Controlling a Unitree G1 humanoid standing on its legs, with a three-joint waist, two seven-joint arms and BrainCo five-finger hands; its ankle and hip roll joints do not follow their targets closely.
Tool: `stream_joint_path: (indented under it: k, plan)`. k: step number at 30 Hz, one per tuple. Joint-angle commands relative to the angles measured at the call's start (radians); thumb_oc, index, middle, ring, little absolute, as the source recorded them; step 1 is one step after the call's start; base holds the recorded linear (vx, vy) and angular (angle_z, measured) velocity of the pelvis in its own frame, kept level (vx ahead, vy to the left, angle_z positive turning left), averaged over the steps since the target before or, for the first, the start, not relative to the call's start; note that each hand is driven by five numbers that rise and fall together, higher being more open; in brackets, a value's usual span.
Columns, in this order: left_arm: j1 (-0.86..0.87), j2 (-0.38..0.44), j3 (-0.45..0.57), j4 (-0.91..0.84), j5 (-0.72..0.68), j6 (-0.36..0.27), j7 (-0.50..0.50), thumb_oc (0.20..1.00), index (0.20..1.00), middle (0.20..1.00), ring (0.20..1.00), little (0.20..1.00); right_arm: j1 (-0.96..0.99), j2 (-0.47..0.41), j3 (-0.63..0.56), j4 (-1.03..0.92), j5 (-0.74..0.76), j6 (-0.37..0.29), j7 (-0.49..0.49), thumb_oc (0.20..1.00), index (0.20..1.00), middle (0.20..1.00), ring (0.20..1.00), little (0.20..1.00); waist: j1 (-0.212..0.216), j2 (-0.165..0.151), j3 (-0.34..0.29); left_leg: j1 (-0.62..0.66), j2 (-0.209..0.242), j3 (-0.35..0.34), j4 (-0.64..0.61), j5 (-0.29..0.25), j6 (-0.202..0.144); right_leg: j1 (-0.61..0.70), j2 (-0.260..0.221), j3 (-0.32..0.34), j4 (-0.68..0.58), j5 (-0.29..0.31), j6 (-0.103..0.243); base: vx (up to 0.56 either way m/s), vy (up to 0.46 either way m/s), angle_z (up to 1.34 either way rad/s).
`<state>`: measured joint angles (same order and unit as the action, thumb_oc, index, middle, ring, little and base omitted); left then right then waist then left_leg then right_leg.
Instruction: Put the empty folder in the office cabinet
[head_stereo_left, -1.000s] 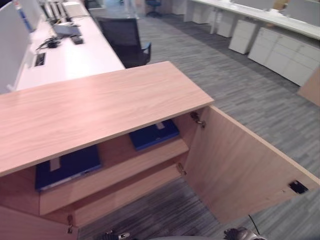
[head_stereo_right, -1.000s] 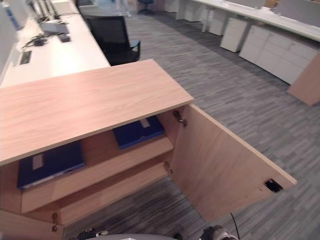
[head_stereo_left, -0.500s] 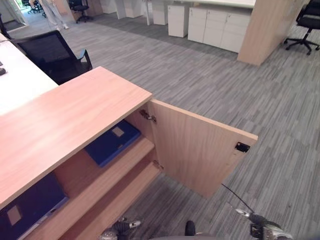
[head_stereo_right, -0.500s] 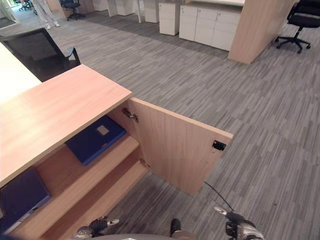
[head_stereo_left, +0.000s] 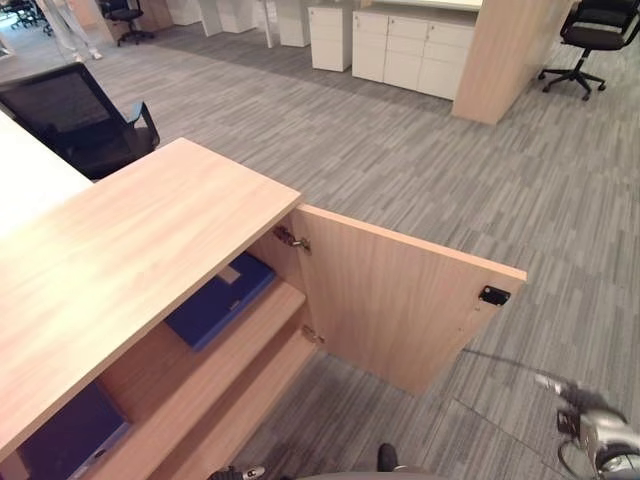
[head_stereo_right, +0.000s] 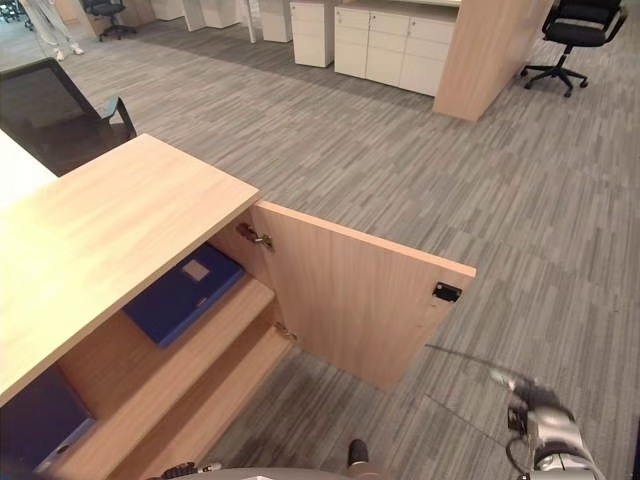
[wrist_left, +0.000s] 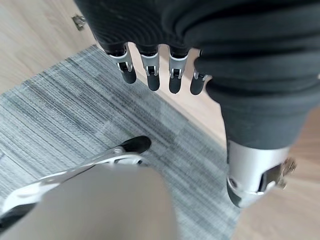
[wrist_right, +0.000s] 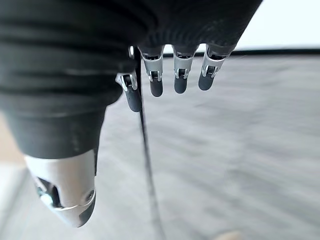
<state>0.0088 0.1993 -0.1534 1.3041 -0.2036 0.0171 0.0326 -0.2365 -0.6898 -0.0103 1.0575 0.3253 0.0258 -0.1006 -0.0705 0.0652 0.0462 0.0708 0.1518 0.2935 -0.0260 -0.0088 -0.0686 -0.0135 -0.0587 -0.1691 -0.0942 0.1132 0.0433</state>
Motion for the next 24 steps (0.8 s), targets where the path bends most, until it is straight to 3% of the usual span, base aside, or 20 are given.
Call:
stream_joint_path:
  k: [1, 7, 13, 24]
  plan:
    - [-0.014, 0.021, 0.035, 0.054, 0.047, -0.019, 0.02, 1.0, 1.0, 1.0, 1.0, 1.0, -0.095, -0.048, 0.043, -0.053, -0.065, -0.079, -0.047, 1.0, 1.0, 1.0, 1.0, 1.0, -0.009, -0.091, -0.016, 0.008, -0.026, -0.001, 0.04, -0.068, 0.002, 0.038, -0.013, -0.049, 0.007, -0.118, 0.057, 0.0, 0.0, 0.0]
    - [-0.009, 0.027, 0.039, 0.049, 0.052, -0.025, 0.023, 1.0, 1.0, 1.0, 1.0, 1.0, -0.138, -0.085, 0.084, -0.169, -0.101, -0.106, -0.041, 1.0, 1.0, 1.0, 1.0, 1.0, 0.005, -0.096, -0.022, 0.01, -0.03, -0.009, 0.037, -0.067, 0.002, 0.046, -0.015, -0.058, 0.007, -0.122, 0.058, 0.0, 0.003, 0.03]
    - [-0.002, 0.041, 0.047, 0.059, 0.058, -0.019, 0.013, 1.0, 1.0, 1.0, 1.0, 1.0, -0.196, -0.1, 0.202, -0.26, -0.12, -0.107, 0.038, 1.0, 1.0, 1.0, 1.0, 1.0, 0.02, -0.105, -0.03, 0.002, -0.031, -0.015, 0.035, -0.058, -0.001, 0.046, -0.015, -0.063, 0.007, -0.127, 0.055, 0.0, 0.0, 0.0]
    - [-0.016, 0.06, 0.089, 0.113, 0.077, -0.008, 0.03, 1.0, 1.0, 1.0, 1.0, 1.0, -0.204, -0.057, 0.323, -0.496, -0.046, -0.135, 0.128, 1.0, 1.0, 1.0, 1.0, 1.0, 0.026, -0.126, -0.037, 0.002, -0.03, -0.015, 0.025, -0.049, -0.005, 0.048, -0.014, -0.064, 0.007, -0.13, 0.053, 0.0, 0.0, 0.0]
